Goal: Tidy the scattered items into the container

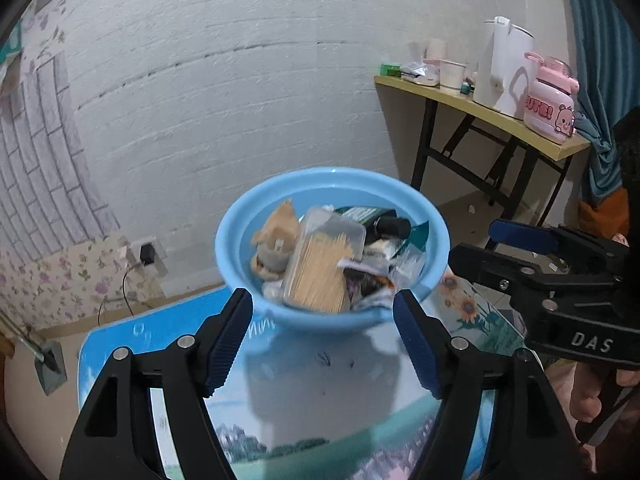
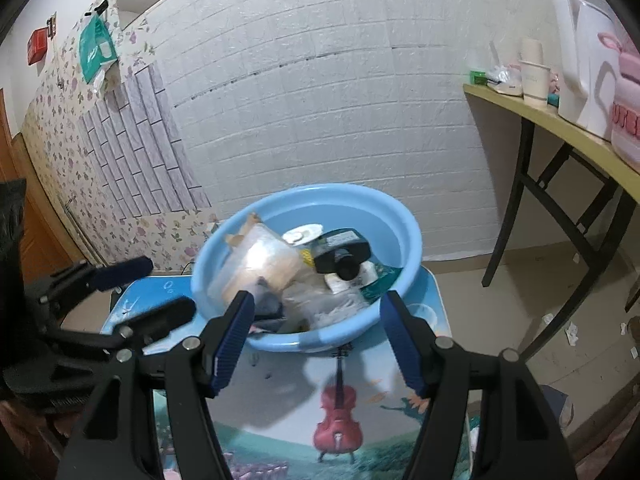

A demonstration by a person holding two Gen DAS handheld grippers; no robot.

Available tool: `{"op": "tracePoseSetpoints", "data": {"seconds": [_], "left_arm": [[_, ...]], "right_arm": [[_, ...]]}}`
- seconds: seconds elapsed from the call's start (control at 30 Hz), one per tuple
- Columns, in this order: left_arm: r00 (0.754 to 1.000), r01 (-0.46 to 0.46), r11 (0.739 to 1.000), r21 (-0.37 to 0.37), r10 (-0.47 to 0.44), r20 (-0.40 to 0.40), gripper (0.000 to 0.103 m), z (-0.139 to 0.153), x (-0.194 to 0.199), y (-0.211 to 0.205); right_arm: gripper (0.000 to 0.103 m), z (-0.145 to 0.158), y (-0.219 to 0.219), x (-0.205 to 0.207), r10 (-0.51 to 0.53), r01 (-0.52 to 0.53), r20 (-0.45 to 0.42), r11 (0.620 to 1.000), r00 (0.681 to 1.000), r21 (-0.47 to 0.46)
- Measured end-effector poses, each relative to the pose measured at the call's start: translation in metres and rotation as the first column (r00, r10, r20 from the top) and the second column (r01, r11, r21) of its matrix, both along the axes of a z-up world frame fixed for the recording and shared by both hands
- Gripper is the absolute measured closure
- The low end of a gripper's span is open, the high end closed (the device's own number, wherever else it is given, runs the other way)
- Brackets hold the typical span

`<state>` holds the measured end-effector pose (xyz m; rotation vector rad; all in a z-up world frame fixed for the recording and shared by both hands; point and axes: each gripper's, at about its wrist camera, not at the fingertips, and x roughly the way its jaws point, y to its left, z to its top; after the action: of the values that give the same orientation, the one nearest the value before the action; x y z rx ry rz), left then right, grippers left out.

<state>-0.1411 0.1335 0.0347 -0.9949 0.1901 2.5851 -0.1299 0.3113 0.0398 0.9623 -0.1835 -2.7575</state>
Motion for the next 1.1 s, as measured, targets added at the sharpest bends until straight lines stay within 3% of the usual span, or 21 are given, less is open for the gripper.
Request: {"op": "tracePoseSetpoints", "data": {"seconds": [0.17,0.33,0.63,1.0,1.1], "left_arm": [[1.0,-0.02,1.0,0.007,0.02,0.02,0.029,0.001,0.009,-0.009],[1.0,-0.028,1.0,-0.002,0.028,0.002,0.018,0.006,0.016,-0.013],[0.995,-0.08,0.996,0.031,0.078,0.056,0.016,-0.001,0.014,-0.03],[0.99,-0.126,0.992,-0.005,0.126,0.061,0.008,-0.005,0.024,-0.042],[0.992,-0.118,0.993,0.014,0.117,0.043,0.008,-0.003,0.028,-0.046]], "right_arm": [[0.038,0.004,-0.009,0.011,0.0,0.0,-0.004,1.0,1.0,0.016],[0.038,0.007,-0.01,0.014,-0.005,0.005,-0.001,1.0,1.0,0.003],[0.038,0.01,-0.014,0.018,-0.005,0.005,-0.004,0.999,1.0,0.037],[0.037,0.005,-0.025,0.02,0.026,-0.026,0.006,0.998,1.0,0.053],[0.028,0.001,-0.025,0.019,0.019,-0.019,0.012,0.999,1.0,0.041]]}}
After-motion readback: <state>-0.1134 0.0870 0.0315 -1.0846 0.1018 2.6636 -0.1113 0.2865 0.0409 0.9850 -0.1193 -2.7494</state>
